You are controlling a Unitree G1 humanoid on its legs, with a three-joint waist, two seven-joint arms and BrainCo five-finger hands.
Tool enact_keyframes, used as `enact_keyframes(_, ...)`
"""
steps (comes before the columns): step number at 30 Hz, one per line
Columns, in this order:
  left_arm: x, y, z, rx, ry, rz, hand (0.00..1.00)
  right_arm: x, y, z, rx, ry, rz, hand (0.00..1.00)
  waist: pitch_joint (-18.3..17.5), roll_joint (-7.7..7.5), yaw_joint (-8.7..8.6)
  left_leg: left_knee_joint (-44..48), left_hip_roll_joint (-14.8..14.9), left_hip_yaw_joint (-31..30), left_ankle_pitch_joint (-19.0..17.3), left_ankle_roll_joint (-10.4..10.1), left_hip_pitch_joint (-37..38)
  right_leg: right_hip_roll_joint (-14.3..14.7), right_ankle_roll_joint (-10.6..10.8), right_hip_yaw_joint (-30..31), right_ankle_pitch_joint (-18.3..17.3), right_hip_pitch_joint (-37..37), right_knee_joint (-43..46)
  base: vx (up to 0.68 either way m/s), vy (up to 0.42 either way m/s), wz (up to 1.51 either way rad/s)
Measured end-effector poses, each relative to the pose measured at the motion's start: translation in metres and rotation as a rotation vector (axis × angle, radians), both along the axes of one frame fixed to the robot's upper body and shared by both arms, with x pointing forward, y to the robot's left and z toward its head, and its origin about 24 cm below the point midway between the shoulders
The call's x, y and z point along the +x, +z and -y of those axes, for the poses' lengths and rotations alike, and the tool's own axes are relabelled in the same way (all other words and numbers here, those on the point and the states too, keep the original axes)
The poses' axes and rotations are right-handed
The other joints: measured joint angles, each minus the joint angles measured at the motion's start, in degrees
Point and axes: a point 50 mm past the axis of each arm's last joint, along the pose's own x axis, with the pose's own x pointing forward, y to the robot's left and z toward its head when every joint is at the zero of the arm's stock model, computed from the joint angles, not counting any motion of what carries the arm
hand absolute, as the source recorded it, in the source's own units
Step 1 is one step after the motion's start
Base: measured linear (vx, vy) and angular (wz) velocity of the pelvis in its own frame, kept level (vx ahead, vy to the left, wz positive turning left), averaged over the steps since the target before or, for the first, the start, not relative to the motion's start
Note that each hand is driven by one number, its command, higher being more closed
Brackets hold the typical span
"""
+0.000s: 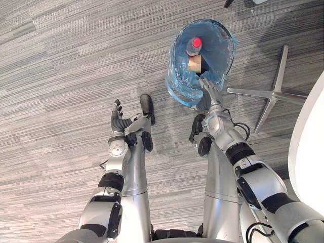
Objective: Gather rubbish on tea table into small bin, then transfer packed bag to large trash can.
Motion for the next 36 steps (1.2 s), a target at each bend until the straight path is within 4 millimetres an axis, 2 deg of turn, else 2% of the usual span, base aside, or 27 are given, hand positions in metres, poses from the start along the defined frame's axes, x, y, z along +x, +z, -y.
enact_keyframes(2,0.001,0.002,0.000,-0.013,0.003,0.006,0.00,0.003,0.005,0.001,-0.006,-0.019,0.003,0.00,0.0,0.01,0.03,0.2,-0.1,0.0,0.0,0.0,-0.4,-0.2,-0.1,0.0,-0.1,-0.5,0.4,-0.03,-0.022,0.04)
enact_keyframes(9,0.002,0.004,0.002,-0.022,-0.002,0.018,0.00,0.008,0.005,0.008,-0.048,-0.075,-0.024,0.00,0.0,0.09,0.15,0.2,-1.0,-0.5,0.0,0.1,-1.2,-0.9,-0.1,-0.3,-0.6,-1.2,1.1,-0.03,-0.020,0.07)
enact_keyframes(10,0.002,0.004,0.003,-0.028,-0.005,0.018,0.00,0.008,0.004,0.009,-0.053,-0.082,-0.032,1.00,-0.1,0.11,0.15,0.2,-1.2,-0.5,0.0,0.1,-1.2,-1.2,0.0,-0.4,-0.8,-1.2,1.2,-0.02,-0.016,0.12)
enact_keyframes(13,0.002,0.005,0.005,-0.038,-0.009,0.024,0.00,0.010,0.003,0.010,-0.089,-0.092,-0.052,1.00,-0.1,0.13,0.32,0.3,-1.8,-0.8,0.0,0.0,-1.4,-1.8,0.0,-0.5,-1.3,-1.2,1.8,-0.02,-0.017,0.14)
enact_keyframes(16,0.003,0.006,0.009,-0.047,-0.015,0.030,0.00,0.011,0.003,0.012,-0.099,-0.098,-0.058,1.00,-0.2,0.29,1.23,0.6,-2.0,-1.0,-0.1,0.0,-1.7,-2.3,-0.3,-1.1,-1.9,-1.2,2.3,-0.02,-0.021,0.10)
enact_keyframes(20,0.002,0.004,0.014,-0.039,-0.035,0.023,0.00,0.012,0.007,0.018,-0.106,-0.113,-0.050,1.00,-1.1,1.94,1.85,1.5,-2.7,-1.9,-0.1,0.1,-2.9,-2.8,-0.2,-1.6,-2.9,-1.9,3.6,-0.03,-0.019,0.15)
enact_keyframes(24,0.003,0.004,0.015,-0.037,-0.039,0.024,0.00,0.013,0.011,0.015,-0.089,-0.105,-0.036,1.00,-1.1,2.07,1.89,2.1,-2.7,-1.9,-0.1,0.1,-3.3,-3.0,-0.4,-1.4,-3.2,-2.4,4.6,-0.04,-0.013,0.02)
enact_keyframes(29,0.003,0.004,0.015,-0.037,-0.039,0.024,0.00,0.011,0.005,0.018,-0.047,-0.111,-0.059,1.00,-1.1,2.08,1.90,2.3,-2.6,-1.9,-0.2,0.1,-3.2,-3.0,-0.5,-1.4,-3.3,-2.5,4.9,-0.05,-0.011,0.00)
enact_keyframes(36,0.003,0.004,0.015,-0.038,-0.038,0.015,0.00,0.010,0.008,0.017,0.031,-0.113,-0.034,1.00,-1.1,2.08,1.93,2.9,-2.5,-1.9,-0.2,0.1,-3.2,-3.0,-0.5,-1.4,-3.3,-2.4,5.2,-0.05,-0.008,-0.01)
